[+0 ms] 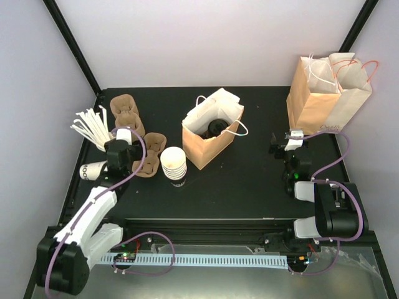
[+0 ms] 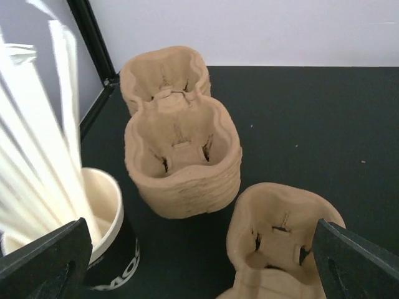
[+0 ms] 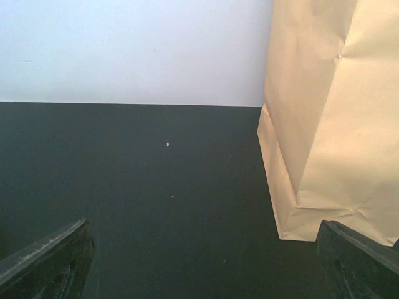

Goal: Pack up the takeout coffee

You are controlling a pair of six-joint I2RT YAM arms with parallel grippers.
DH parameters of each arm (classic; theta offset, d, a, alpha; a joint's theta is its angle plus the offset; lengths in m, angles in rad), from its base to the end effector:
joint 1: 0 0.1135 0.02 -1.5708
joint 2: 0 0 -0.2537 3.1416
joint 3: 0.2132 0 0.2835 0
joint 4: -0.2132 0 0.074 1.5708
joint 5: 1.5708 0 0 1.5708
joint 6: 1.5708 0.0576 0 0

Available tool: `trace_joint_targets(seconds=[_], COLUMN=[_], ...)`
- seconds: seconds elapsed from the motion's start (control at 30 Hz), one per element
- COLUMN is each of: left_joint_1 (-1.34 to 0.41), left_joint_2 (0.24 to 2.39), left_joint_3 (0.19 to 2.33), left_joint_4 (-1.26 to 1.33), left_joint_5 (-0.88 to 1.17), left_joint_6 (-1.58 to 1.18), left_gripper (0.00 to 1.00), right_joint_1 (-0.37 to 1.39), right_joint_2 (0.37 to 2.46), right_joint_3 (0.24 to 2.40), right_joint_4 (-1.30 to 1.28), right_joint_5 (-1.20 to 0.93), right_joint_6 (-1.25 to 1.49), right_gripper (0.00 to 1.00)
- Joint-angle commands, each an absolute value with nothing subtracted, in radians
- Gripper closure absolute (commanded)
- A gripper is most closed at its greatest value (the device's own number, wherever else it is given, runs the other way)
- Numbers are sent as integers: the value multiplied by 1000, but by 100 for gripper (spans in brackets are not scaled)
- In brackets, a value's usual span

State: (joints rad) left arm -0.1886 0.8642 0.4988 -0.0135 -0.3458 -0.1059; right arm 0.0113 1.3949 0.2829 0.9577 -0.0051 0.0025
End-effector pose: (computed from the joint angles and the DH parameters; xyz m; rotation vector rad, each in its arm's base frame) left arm 0.2538 -0.0286 0.2161 -0.1475 1.9231 0.1403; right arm 0.2821 0.0035 0.1212 -0.0113 1.7251 0.0146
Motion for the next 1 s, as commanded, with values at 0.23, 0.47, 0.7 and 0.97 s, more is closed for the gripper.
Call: trace_joint_targets(seconds=[0.23, 0.47, 0.7, 0.97], left_joint_1=[-111, -105, -83, -76], left_joint_2=[1136, 1263, 1374, 1381], left_joint_3=[383, 366, 267, 280], left_joint_4=[511, 738, 1008, 988], left_joint_5=[-199, -184, -130, -94], left_joint_6=[-5, 80, 95, 104], left_gripper=[1, 1, 1, 1], right_joint_1=[7, 7, 7, 7], right_joint_2=[1398, 1400, 1398, 1400], right_joint_3=[287, 287, 287, 287], right_joint_4=[1009, 1008, 1008, 1008], right_joint_5=[8, 8, 8, 8], right_joint_6=[1, 2, 3, 2], right_gripper=[0, 0, 0, 0])
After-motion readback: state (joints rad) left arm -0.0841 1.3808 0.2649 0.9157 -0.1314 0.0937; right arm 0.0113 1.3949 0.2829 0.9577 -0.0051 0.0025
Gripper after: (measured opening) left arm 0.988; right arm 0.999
